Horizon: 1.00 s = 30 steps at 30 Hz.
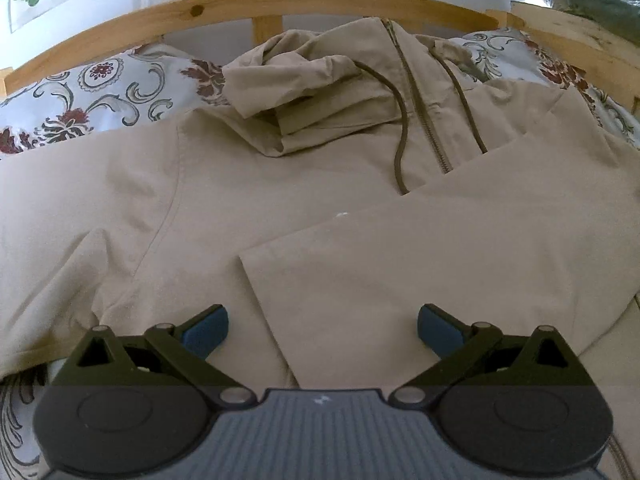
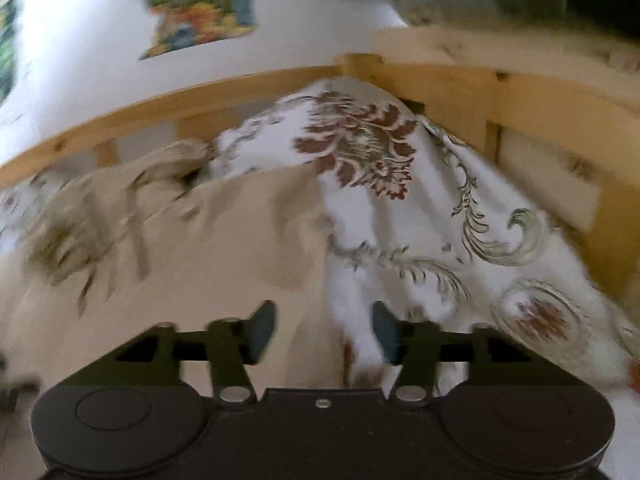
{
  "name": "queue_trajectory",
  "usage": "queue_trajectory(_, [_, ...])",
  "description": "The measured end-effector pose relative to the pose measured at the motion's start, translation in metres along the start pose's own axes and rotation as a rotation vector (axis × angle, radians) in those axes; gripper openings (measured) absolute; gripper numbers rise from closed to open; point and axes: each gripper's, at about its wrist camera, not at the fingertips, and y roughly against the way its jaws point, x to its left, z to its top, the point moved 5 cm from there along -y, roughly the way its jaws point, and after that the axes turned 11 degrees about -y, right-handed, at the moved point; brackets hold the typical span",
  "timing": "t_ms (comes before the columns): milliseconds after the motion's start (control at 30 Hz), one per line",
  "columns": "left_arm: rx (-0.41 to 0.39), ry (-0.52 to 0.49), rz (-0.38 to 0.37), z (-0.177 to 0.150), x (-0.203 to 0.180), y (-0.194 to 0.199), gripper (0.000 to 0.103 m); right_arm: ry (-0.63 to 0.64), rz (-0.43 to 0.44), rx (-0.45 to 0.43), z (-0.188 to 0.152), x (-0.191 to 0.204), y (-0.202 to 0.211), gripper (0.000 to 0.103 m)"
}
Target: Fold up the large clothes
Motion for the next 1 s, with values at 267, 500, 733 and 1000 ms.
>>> queue_trajectory(267, [0.013,0.028,-0.004,-0.002,-0.001,0.008,0.102,0.258,-0.159,0.128,-0.104,0.076,0.068,0.096])
queue_trajectory(500, [-0.099,0.018,-0.020,-0.016,0.004,0.056,0.102,0.500,-0.419,0.073,-0.145,0.089,0.070,0.093])
queue_trajectory(733, [-0.083,0.049,0.019,-0.024,0.022,0.091,0.102,0.118,-0.658,-0.112,-0.111,0.018,0.128,0.094])
queue_trajectory(1000, [-0.143,0.039,0.108,-0.023,0.040,0.156,0.102,-0.029,-0.625,-0.325,-0.101,0.006,0.173,0.097])
